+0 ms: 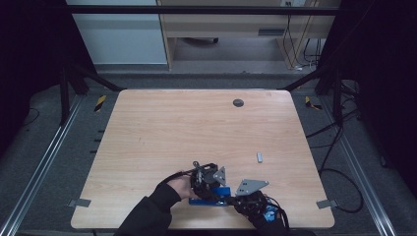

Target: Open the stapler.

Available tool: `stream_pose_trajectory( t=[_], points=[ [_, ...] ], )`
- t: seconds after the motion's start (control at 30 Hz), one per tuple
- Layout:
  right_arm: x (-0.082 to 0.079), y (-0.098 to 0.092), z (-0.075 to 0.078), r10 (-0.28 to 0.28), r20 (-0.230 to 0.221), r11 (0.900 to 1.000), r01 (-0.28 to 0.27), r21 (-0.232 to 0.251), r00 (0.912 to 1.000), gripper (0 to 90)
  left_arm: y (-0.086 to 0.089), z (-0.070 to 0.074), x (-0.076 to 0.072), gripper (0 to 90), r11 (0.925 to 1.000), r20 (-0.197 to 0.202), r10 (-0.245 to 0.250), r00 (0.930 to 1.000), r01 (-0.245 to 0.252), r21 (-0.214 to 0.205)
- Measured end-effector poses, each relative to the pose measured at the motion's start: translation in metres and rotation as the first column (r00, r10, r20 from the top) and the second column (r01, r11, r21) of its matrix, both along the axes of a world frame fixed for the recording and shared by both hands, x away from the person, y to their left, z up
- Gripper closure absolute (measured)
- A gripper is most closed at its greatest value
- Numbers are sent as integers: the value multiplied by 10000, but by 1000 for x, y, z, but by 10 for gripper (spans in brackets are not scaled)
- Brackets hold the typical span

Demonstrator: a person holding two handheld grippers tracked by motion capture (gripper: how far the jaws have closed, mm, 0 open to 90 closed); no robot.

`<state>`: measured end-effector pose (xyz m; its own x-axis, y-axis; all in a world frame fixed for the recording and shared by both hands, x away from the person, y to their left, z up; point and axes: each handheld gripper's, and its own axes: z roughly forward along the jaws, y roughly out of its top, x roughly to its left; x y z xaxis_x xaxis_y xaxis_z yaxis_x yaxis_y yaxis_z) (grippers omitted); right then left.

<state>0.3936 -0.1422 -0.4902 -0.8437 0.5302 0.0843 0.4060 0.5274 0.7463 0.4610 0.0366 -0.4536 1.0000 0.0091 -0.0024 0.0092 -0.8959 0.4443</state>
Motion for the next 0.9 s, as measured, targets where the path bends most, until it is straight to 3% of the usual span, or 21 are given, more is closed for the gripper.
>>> stream_pose_trajectory(
  t=[0.17, 0.37, 0.9],
  points=[
    [0, 0, 0, 16, -13, 10000, -16, -11, 10000, 900, 1, -1, 2, 643, 10000, -230, -4, 9997, 2, -95],
    [0, 0, 0, -6, 11, 10000, 6, -4, 10000, 900, 1, 0, 2, 654, 9996, 79, -277, 9996, 277, -15],
    [2, 0, -1, -260, -227, 9995, 264, 163, 9994, 900, 9, -4, -1, 660, 9961, 145, -111, 9998, 123, -875]
  ],
)
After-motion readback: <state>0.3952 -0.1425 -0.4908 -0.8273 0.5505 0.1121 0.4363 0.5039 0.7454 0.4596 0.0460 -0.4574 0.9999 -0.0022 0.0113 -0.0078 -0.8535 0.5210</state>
